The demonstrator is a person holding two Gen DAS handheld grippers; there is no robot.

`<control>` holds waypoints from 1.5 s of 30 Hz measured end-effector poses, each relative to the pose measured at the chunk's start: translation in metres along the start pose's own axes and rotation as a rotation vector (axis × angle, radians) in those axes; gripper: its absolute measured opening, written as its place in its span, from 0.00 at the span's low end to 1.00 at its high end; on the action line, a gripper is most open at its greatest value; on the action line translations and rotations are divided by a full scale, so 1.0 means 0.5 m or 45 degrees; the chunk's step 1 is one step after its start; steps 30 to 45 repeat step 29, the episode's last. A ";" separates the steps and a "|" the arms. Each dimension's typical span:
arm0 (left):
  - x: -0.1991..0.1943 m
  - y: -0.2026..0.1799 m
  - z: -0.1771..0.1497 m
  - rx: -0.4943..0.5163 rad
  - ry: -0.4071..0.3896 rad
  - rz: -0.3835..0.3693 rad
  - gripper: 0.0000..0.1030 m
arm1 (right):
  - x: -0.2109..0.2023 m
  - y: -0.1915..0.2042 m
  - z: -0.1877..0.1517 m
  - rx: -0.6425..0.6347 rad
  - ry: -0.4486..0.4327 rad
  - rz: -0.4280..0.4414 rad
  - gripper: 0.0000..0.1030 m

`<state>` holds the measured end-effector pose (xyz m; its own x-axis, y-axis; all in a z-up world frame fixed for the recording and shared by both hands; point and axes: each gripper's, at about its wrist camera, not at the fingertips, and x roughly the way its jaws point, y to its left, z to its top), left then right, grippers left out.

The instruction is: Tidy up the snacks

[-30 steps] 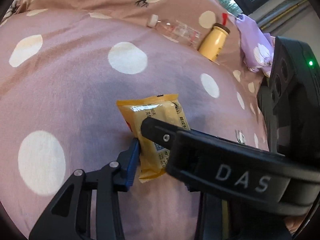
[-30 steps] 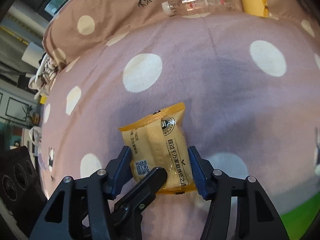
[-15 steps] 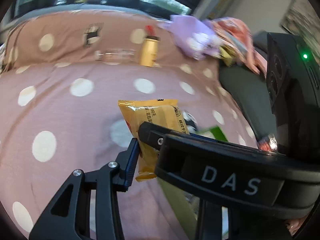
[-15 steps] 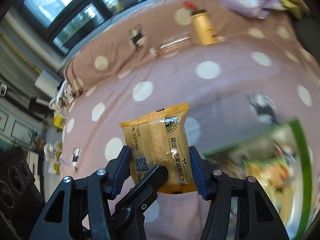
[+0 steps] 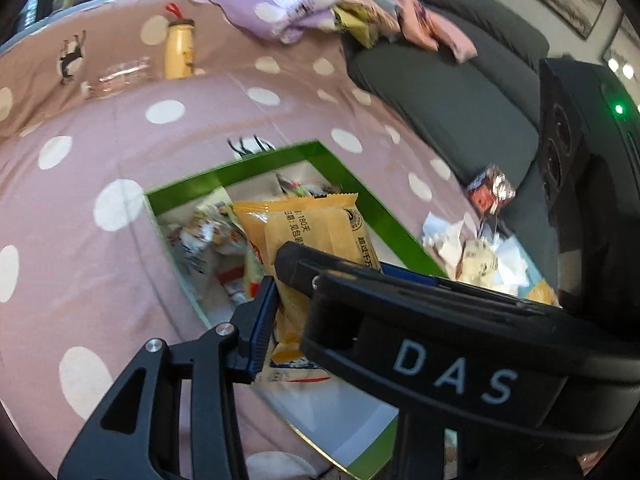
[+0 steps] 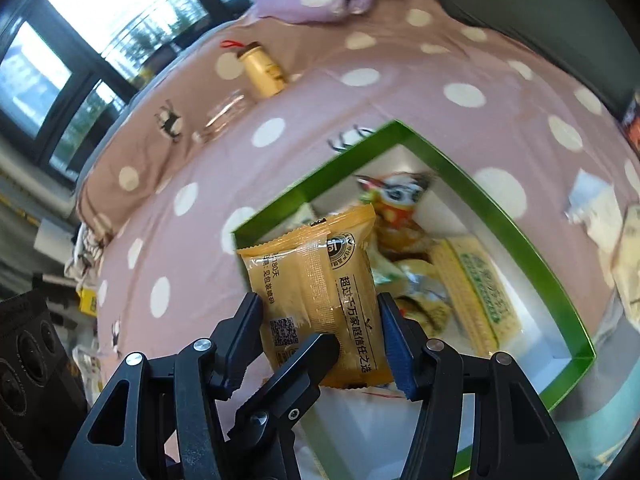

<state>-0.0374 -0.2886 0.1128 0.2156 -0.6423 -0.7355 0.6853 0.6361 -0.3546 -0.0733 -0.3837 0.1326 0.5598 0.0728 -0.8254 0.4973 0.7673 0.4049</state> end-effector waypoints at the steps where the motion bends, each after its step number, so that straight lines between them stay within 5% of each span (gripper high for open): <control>1: 0.010 -0.003 -0.001 0.003 0.025 0.004 0.38 | 0.006 -0.011 -0.001 0.013 0.017 0.001 0.59; 8: 0.029 -0.016 -0.007 -0.012 0.091 0.064 0.45 | 0.003 -0.035 -0.006 0.036 0.020 -0.022 0.66; 13: 0.000 -0.023 -0.001 0.019 0.053 0.159 0.67 | -0.031 -0.026 -0.010 0.013 -0.049 0.000 0.74; 19: -0.027 -0.017 -0.002 0.014 0.031 0.163 0.77 | -0.064 -0.004 -0.016 -0.024 -0.131 -0.082 0.79; 45: -0.048 -0.014 -0.008 0.010 0.016 0.200 0.78 | -0.075 0.007 -0.024 -0.028 -0.152 -0.133 0.79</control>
